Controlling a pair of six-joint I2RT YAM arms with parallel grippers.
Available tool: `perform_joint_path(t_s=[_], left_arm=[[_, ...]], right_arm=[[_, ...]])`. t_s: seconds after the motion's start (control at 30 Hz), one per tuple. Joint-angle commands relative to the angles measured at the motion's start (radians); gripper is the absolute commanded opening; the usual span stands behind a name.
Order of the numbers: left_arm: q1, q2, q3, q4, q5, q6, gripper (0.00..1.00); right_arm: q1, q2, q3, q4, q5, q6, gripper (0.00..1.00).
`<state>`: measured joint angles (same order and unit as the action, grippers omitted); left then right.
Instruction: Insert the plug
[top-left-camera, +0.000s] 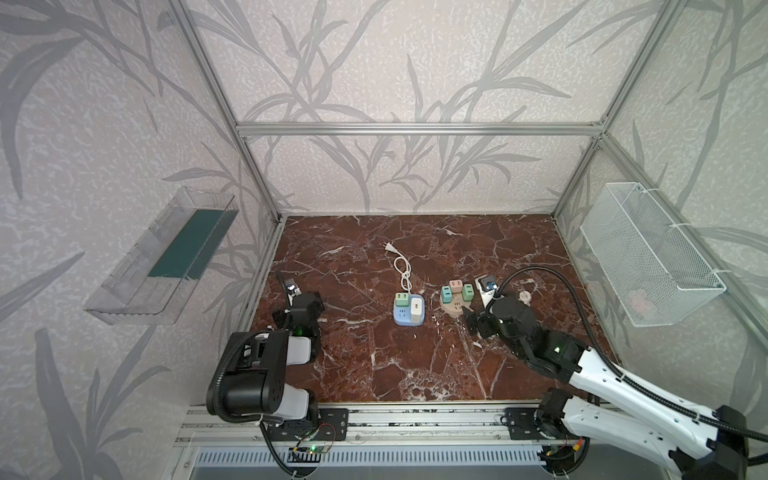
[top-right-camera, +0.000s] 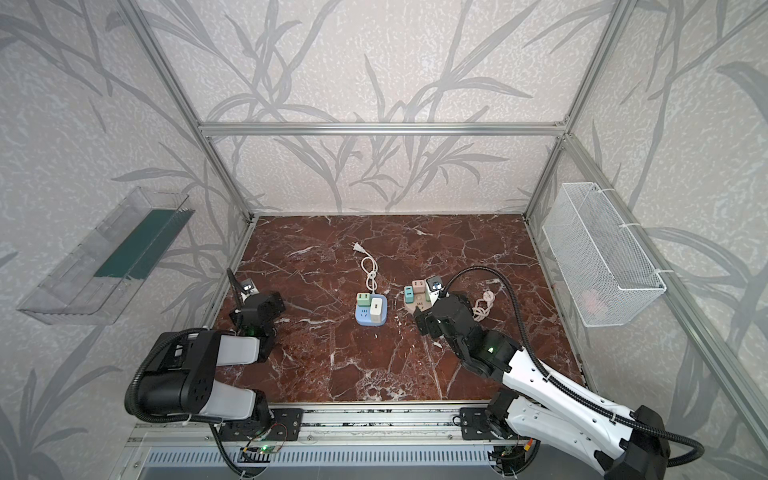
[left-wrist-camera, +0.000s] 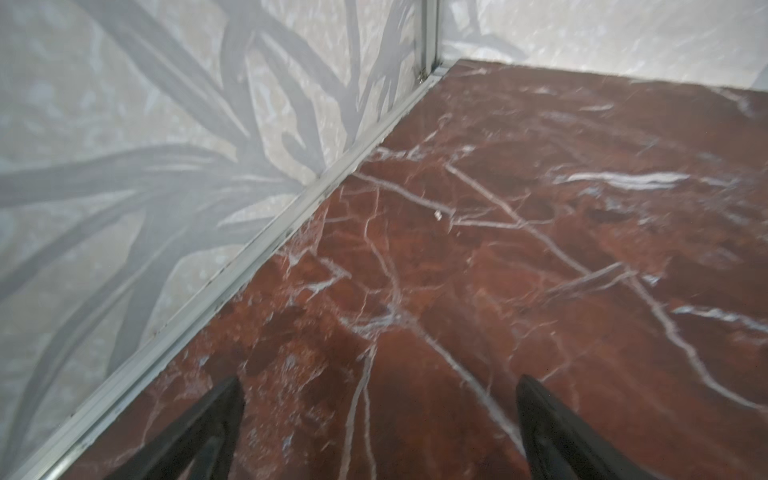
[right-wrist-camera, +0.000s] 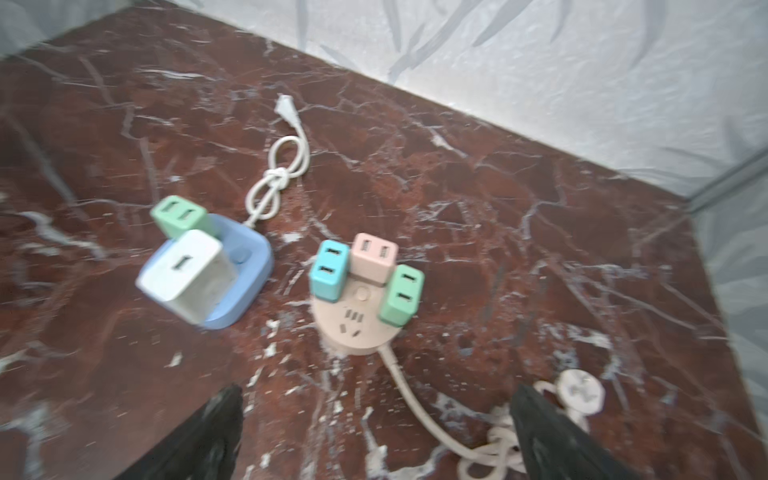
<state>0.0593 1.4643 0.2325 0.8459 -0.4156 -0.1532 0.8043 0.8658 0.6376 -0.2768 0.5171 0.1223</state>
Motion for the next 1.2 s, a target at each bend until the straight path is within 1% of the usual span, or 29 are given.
perform_joint_path(t_s=[0.0,0.03,0.07,0.1,0.13,0.17,0.2,0.23,0.27,0.3,0.33,0.37,0.4,0.43,0.47,0.53,0.57,0.6,0.63,0.67,0.7,0.77,0.8,0.83,0.87,0.9,0.97,1.0,1.17], left_arm=[[0.003,-0.008,0.052,0.119,0.205,0.012,0.99],[0.003,0.05,0.056,0.19,0.221,0.029,0.99],[0.002,0.128,0.049,0.329,0.24,0.062,0.99],[0.0,0.116,0.05,0.298,0.25,0.061,0.99],[0.002,0.061,0.08,0.146,0.237,0.032,0.99],[0.0,0.029,0.109,0.047,0.225,0.029,0.99],[-0.001,0.055,0.105,0.092,0.233,0.046,0.99],[-0.003,0.096,0.089,0.199,0.232,0.066,0.99],[-0.005,0.111,0.074,0.243,0.236,0.071,0.99],[-0.005,0.086,0.069,0.206,0.233,0.06,0.99],[-0.004,0.068,0.073,0.173,0.229,0.052,0.99],[-0.005,0.069,0.08,0.164,0.228,0.056,0.99],[-0.006,0.079,0.082,0.176,0.231,0.06,0.99],[-0.005,0.099,0.081,0.217,0.232,0.069,0.99],[-0.005,0.106,0.078,0.229,0.234,0.071,0.99],[-0.005,0.089,0.087,0.181,0.232,0.065,0.99],[-0.004,0.097,0.093,0.187,0.231,0.068,0.99],[-0.006,0.102,0.097,0.187,0.23,0.071,0.99],[-0.007,0.096,0.102,0.169,0.231,0.069,0.99],[-0.008,0.095,0.104,0.164,0.232,0.069,0.99],[-0.008,0.099,0.104,0.169,0.23,0.071,0.99],[-0.009,0.099,0.103,0.168,0.229,0.071,0.99],[-0.009,0.099,0.105,0.167,0.23,0.072,0.99],[-0.009,0.099,0.104,0.167,0.229,0.072,0.99],[-0.009,0.099,0.105,0.167,0.229,0.072,0.99],[-0.008,0.099,0.105,0.167,0.23,0.072,0.99],[-0.009,0.098,0.105,0.167,0.229,0.071,0.99],[-0.009,0.098,0.105,0.167,0.229,0.073,0.99],[-0.012,0.099,0.113,0.154,0.232,0.076,0.99]], right_arm=[[-0.077,-0.02,-0.062,0.145,0.18,-0.166,0.99],[-0.113,-0.02,-0.085,0.203,0.172,-0.204,0.99],[-0.154,-0.015,-0.11,0.266,0.162,-0.234,0.99],[-0.192,-0.005,-0.132,0.337,0.15,-0.257,0.99],[-0.24,0.013,-0.16,0.414,0.122,-0.278,0.99],[-0.292,0.039,-0.18,0.468,0.084,-0.289,0.99],[-0.334,0.071,-0.202,0.544,0.047,-0.3,0.99],[-0.388,0.117,-0.223,0.621,0.012,-0.303,0.99],[-0.428,0.167,-0.246,0.69,-0.01,-0.299,0.99],[-0.464,0.226,-0.27,0.785,-0.017,-0.305,0.99],[-0.499,0.302,-0.303,0.917,-0.019,-0.31,0.99],[-0.529,0.384,-0.334,1.058,-0.051,-0.313,0.99],[-0.554,0.455,-0.36,1.164,-0.09,-0.301,0.99],[-0.561,0.522,-0.374,1.286,-0.087,-0.311,0.99],[-0.553,0.535,-0.358,1.28,-0.106,-0.32,0.99],[-0.563,0.516,-0.326,1.171,-0.198,-0.265,0.99],[-0.582,0.548,-0.333,1.203,-0.297,-0.276,0.99],[-0.586,0.608,-0.347,1.3,-0.312,-0.282,0.99],[-0.592,0.723,-0.373,1.477,-0.297,-0.272,0.99],[-0.586,0.817,-0.39,1.652,-0.253,-0.298,0.99],[-0.568,0.786,-0.391,1.585,-0.206,-0.294,0.99],[-0.58,0.697,-0.337,1.353,-0.246,-0.266,0.99],[-0.598,0.695,-0.311,1.302,-0.27,-0.251,0.99],[-0.61,0.712,-0.282,1.284,-0.274,-0.236,0.99],[-0.634,0.736,-0.29,1.335,-0.316,-0.23,0.99],[-0.631,0.739,-0.299,1.354,-0.292,-0.231,0.99],[-0.628,0.74,-0.301,1.363,-0.283,-0.231,0.99],[-0.628,0.737,-0.293,1.337,-0.28,-0.229,0.99],[-0.633,0.734,-0.284,1.319,-0.294,-0.224,0.99]])
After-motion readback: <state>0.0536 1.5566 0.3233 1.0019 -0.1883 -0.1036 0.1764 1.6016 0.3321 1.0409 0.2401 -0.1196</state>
